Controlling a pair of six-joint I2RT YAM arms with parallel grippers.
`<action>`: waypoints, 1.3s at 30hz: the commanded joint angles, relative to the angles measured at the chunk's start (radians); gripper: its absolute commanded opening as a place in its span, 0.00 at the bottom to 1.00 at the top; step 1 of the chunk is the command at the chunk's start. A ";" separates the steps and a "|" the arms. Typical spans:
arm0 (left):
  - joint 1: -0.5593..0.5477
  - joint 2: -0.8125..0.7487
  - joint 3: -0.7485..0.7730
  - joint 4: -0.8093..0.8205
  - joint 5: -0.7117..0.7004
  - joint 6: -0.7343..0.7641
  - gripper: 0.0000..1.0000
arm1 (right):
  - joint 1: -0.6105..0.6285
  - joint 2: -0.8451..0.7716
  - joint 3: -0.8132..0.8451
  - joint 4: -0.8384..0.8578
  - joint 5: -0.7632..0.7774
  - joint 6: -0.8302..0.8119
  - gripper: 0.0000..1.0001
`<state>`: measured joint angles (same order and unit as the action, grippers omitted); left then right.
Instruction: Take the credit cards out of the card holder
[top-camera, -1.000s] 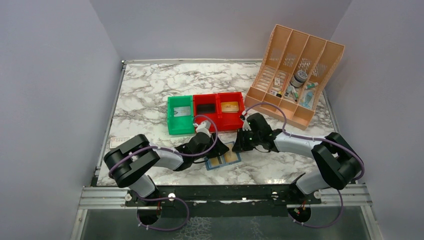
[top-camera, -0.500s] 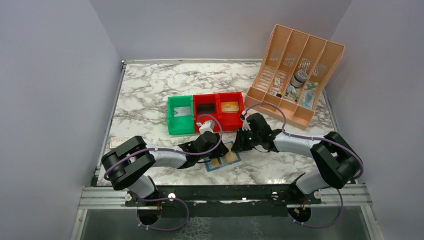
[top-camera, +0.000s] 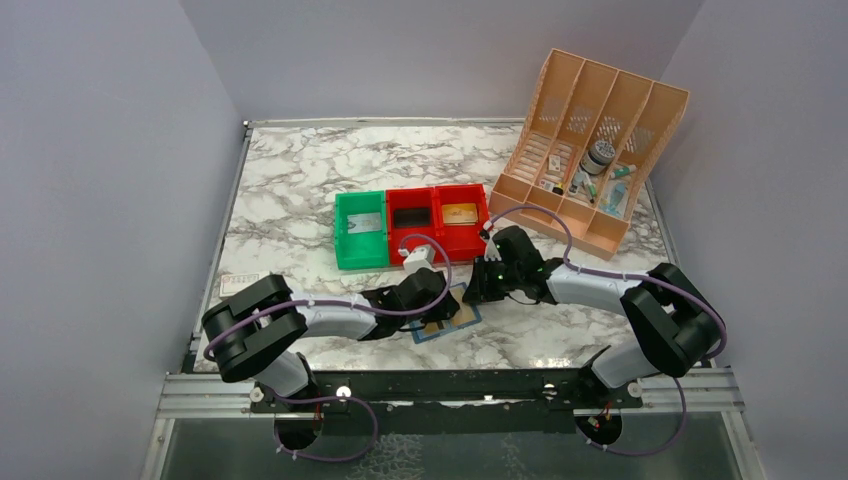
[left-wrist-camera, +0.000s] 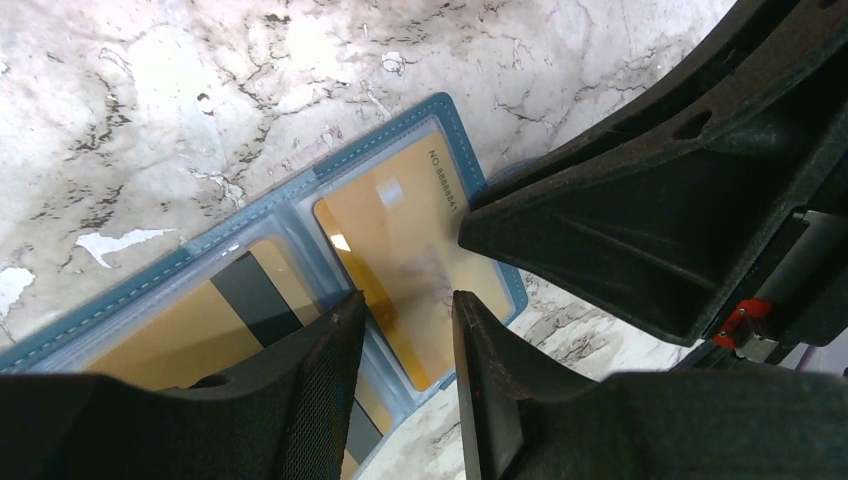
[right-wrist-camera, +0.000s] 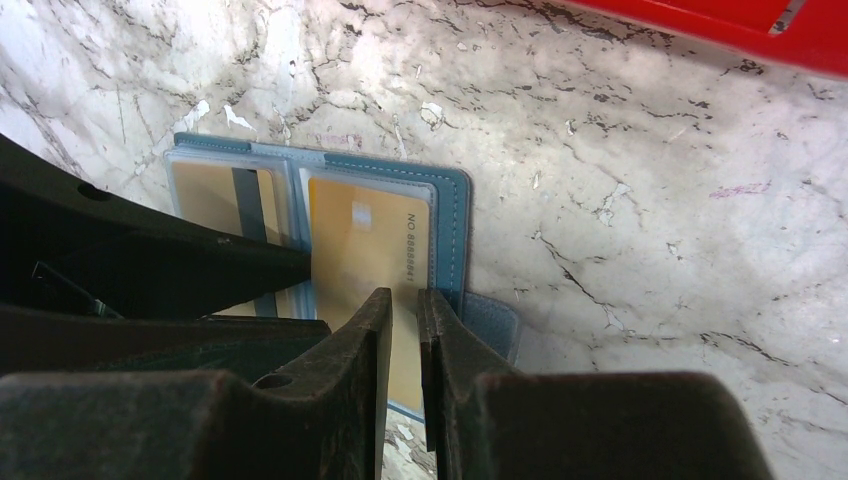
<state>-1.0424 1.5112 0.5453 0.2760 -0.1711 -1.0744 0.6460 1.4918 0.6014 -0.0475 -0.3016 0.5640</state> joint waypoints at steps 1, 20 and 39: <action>-0.034 0.046 -0.010 -0.229 0.006 -0.024 0.41 | 0.010 0.067 -0.035 -0.048 0.068 -0.026 0.18; -0.057 0.061 -0.151 0.135 -0.038 -0.181 0.40 | 0.011 0.083 -0.038 -0.049 0.013 -0.043 0.18; -0.070 -0.038 -0.222 0.313 -0.085 -0.222 0.31 | 0.010 0.100 -0.067 0.014 -0.064 -0.038 0.17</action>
<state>-1.0954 1.4792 0.3431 0.5831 -0.2626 -1.2705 0.6380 1.5288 0.5911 0.0414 -0.3767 0.5449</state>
